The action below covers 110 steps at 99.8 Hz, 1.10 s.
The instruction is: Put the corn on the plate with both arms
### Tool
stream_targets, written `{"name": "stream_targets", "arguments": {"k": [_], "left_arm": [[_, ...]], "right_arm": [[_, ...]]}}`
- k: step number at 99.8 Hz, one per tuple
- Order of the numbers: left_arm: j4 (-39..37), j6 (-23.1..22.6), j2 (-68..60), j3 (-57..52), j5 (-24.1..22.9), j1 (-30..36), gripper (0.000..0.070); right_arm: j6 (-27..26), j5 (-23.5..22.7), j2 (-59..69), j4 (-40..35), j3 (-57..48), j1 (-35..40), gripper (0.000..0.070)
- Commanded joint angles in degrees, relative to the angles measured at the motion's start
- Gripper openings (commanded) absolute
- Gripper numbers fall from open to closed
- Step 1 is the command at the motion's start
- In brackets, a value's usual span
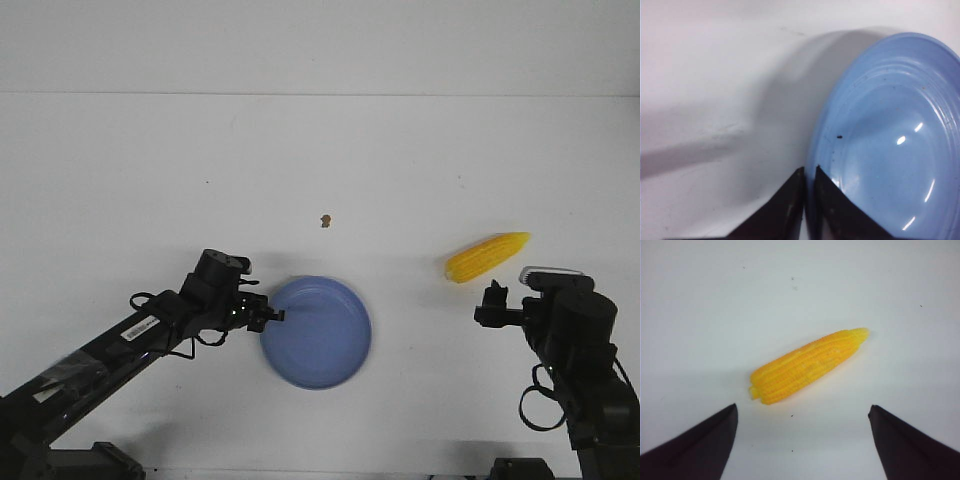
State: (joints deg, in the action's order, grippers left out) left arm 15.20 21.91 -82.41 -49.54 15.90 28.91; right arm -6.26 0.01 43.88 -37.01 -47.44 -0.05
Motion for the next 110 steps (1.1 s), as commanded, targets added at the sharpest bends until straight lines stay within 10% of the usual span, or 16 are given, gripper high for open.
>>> {"name": "stream_targets", "arguments": {"k": [1,26,69,110], "left_arm": [[-0.3,0.3,-0.3,-0.7,0.0,0.4,0.0197],[-2.1,-0.2,0.2,-0.7,0.0,0.4,0.0550],[-1.0,-15.1,17.2,-1.6,-15.9,-7.3,0.0551],[4.8,-17.2,20.7,-1.6,-16.5,-15.4,0.0551]], "right_arm": [[-0.4,0.0,0.4,0.6,-1.1,0.1,0.0553],[-0.4,0.0,0.4,0.6,-1.1,0.1,0.0553],[-3.1,0.0,0.4,0.6,-1.1,0.1,0.0553],[-15.3,5.5,15.1,11.3,-1.1,-2.5,0.0553]]}}
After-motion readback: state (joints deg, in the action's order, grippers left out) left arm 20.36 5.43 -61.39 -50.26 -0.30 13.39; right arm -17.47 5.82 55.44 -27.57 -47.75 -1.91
